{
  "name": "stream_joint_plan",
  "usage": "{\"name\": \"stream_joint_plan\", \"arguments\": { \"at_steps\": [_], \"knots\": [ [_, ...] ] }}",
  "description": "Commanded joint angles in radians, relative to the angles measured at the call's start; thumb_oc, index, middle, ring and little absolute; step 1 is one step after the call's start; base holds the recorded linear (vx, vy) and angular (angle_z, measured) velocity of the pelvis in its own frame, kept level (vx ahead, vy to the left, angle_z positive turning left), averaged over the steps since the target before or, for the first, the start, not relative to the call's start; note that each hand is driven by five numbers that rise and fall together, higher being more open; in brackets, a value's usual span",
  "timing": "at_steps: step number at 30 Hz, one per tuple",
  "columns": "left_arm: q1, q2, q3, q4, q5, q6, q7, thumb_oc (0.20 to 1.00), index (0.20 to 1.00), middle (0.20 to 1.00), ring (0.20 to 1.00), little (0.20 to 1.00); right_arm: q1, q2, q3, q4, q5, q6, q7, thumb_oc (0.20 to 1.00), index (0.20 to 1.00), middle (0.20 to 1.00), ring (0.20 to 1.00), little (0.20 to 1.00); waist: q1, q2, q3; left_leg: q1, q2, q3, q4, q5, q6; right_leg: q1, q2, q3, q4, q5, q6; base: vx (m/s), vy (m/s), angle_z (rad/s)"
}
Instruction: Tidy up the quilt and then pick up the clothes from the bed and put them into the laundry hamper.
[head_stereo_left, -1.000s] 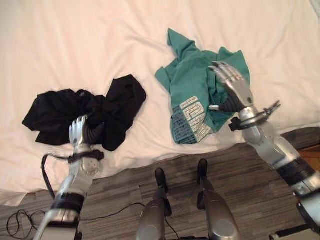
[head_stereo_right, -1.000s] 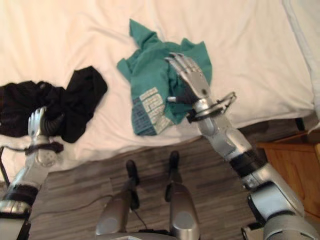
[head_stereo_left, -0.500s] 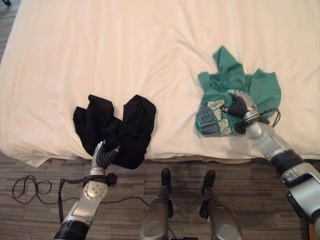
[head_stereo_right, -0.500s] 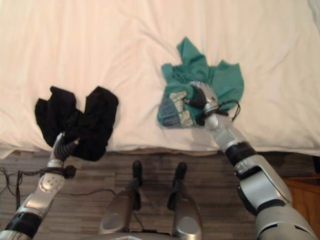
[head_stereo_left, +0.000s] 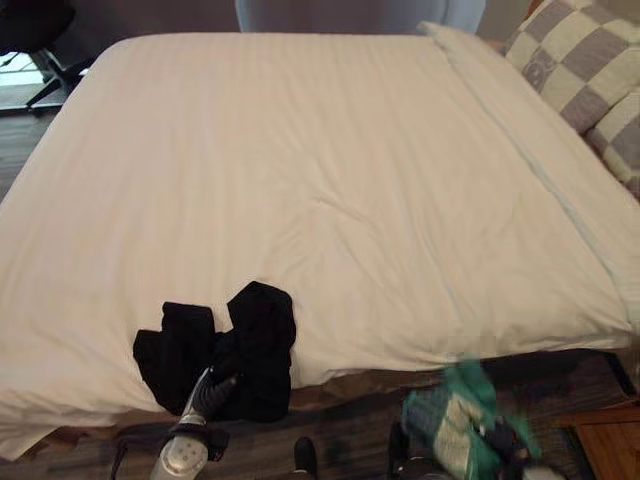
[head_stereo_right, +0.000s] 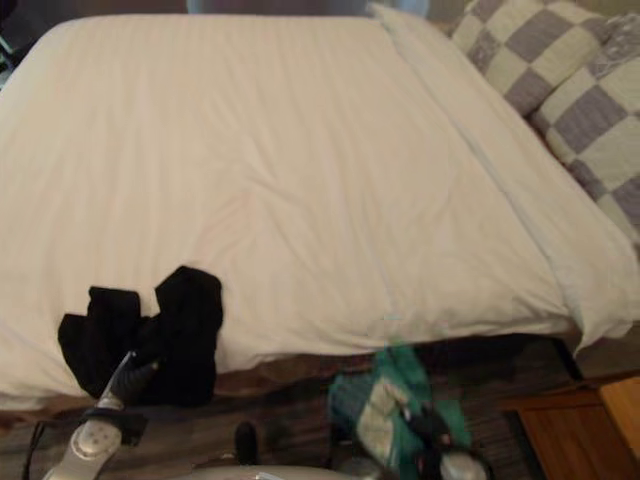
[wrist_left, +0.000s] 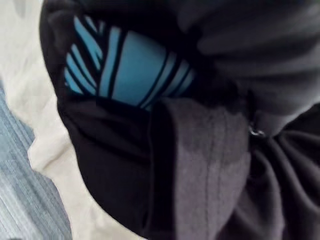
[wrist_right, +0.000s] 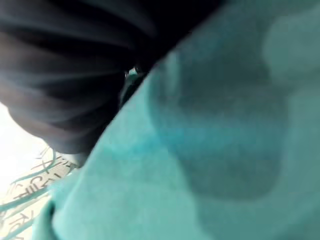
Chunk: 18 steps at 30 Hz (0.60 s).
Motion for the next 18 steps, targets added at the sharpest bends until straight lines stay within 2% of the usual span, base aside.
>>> {"name": "stream_joint_plan", "arguments": {
  "at_steps": [1,2,4,7,8,9,10,11,12,13,14,15,17,18],
  "knots": [
    [-0.070,-0.039,-0.065,0.115,-0.109,0.001,0.009,0.200,0.200,0.200,0.200,0.200,-0.124,0.015,0.041,0.026,0.033,-0.054,-0.005,0.200,0.200,0.200,0.200,0.200,-0.013,0.036,0.048,-0.005,0.026,-0.079,0.001,-0.044,-0.026,-0.049,0.049,0.223,0.166,-0.212,0.073,-0.07,0.038,0.27],
    [-0.083,-0.056,-0.062,0.158,-0.143,-0.007,0.021,0.200,0.200,0.200,0.200,0.200,-0.156,0.019,0.054,0.073,0.018,-0.055,-0.028,0.200,0.200,0.200,0.200,0.200,-0.003,0.043,0.049,-0.008,0.017,-0.098,0.001,-0.040,-0.019,-0.035,0.059,0.253,0.136,-0.214,0.064,-0.04,0.005,0.62],
    [-0.115,-0.078,-0.073,0.225,-0.166,-0.003,0.034,0.200,0.200,0.200,0.200,0.200,-0.198,0.030,0.102,0.131,-0.018,-0.052,-0.052,0.200,0.200,0.200,0.200,0.200,0.024,0.056,0.047,-0.018,-0.004,-0.166,0.001,-0.033,-0.010,-0.004,0.074,0.257,0.101,-0.225,0.036,0.04,-0.073,0.88],
    [-0.141,-0.117,-0.058,0.324,-0.237,-0.006,0.063,0.200,0.200,0.200,0.200,0.200,-0.264,0.021,0.187,0.149,-0.082,-0.048,-0.075,0.200,0.200,0.200,0.200,0.200,0.096,0.080,0.048,-0.048,-0.017,-0.251,0.001,-0.004,-0.015,0.050,0.070,0.174,0.023,-0.225,0.025,-0.01,-0.095,1.04],
    [-0.141,-0.117,-0.058,0.324,-0.237,-0.006,0.063,0.200,0.200,0.200,0.200,0.200,-0.265,0.021,0.187,0.149,-0.082,-0.048,-0.075,0.200,0.200,0.200,0.200,0.200,0.095,0.081,0.046,-0.052,-0.017,-0.252,0.001,-0.003,-0.015,0.047,0.070,0.173,0.022,-0.223,0.025,-0.23,-0.048,1.00],
    [-0.162,-0.139,-0.069,0.405,-0.222,-0.001,0.073,0.200,0.200,0.200,0.200,0.200,-0.300,-0.002,0.208,0.151,-0.127,-0.053,-0.098,0.200,0.200,0.200,0.200,0.200,0.139,0.093,0.057,-0.110,-0.027,-0.294,0.007,0.039,-0.048,0.054,0.065,0.093,-0.009,-0.235,0.020,-0.31,-0.017,1.03],
    [-0.177,-0.156,-0.073,0.455,-0.219,0.005,0.080,0.200,0.200,0.200,0.200,0.200,-0.316,-0.012,0.213,0.160,-0.147,-0.051,-0.113,0.200,0.200,0.200,0.200,0.200,0.153,0.097,0.071,-0.134,-0.028,-0.270,0.024,0.045,-0.057,0.054,0.056,0.046,-0.010,-0.245,0.019,-0.46,-0.012,1.88],
    [-0.195,-0.177,-0.070,0.503,-0.231,0.015,0.088,0.200,0.200,0.200,0.200,0.200,-0.335,-0.014,0.207,0.172,-0.150,-0.051,-0.127,0.200,0.200,0.200,0.200,0.200,0.147,0.097,0.073,-0.150,-0.014,-0.196,0.059,0.033,-0.053,0.046,0.043,-0.004,-0.010,-0.246,0.017,-0.53,-0.007,3.16],
    [-0.208,-0.196,-0.050,0.557,-0.265,0.022,0.101,0.200,0.200,0.200,0.200,0.200,-0.368,0.024,0.202,0.236,-0.132,-0.039,-0.152,0.200,0.200,0.200,0.200,0.200,0.136,0.071,0.071,-0.131,0.037,-0.013,0.147,-0.038,-0.030,0.055,0.011,-0.089,-0.010,-0.232,0.016,-0.44,-0.020,3.10],
    [-0.203,-0.202,-0.050,0.578,-0.270,0.024,0.103,0.200,0.200,0.200,0.200,0.200,-0.377,0.038,0.196,0.258,-0.124,-0.032,-0.156,0.200,0.200,0.200,0.200,0.200,0.129,0.062,0.061,-0.094,0.056,0.033,0.166,-0.085,-0.035,0.075,0.002,-0.120,-0.010,-0.240,0.012,-0.43,0.037,2.98],
    [-0.203,-0.200,-0.033,0.627,-0.282,0.031,0.101,0.200,0.200,0.200,0.200,0.200,-0.375,0.052,0.176,0.293,-0.111,-0.025,-0.156,0.200,0.200,0.200,0.200,0.200,0.116,0.046,0.042,-0.039,0.097,0.098,0.191,-0.120,-0.040,0.102,-0.016,-0.205,-0.001,-0.241,-0.001,-0.18,0.051,2.06],
    [-0.204,-0.199,-0.033,0.629,-0.282,0.030,0.101,0.200,0.200,0.200,0.200,0.200,-0.376,0.053,0.177,0.294,-0.111,-0.025,-0.156,0.200,0.200,0.200,0.200,0.200,0.111,0.046,0.044,-0.038,0.098,0.092,0.194,-0.122,-0.041,0.107,-0.015,-0.210,-0.002,-0.243,-0.001,-0.21,0.096,2.82],
    [-0.204,-0.194,-0.017,0.653,-0.292,0.036,0.101,0.200,0.200,0.200,0.200,0.200,-0.376,0.061,0.153,0.315,-0.099,-0.017,-0.161,0.200,0.200,0.200,0.200,0.200,0.099,0.030,0.017,0.013,0.149,0.135,0.186,-0.124,-0.057,0.120,-0.039,-0.288,0.021,-0.236,-0.005,-0.12,0.115,2.29],
    [-0.203,-0.194,-0.017,0.653,-0.293,0.035,0.101,0.200,0.200,0.200,0.200,0.200,-0.376,0.061,0.153,0.315,-0.099,-0.017,-0.161,0.200,0.200,0.200,0.200,0.200,0.096,0.030,0.017,0.014,0.149,0.131,0.184,-0.122,-0.058,0.122,-0.039,-0.292,0.021,-0.237,-0.004,-0.11,0.255,1.49]
  ]
}}
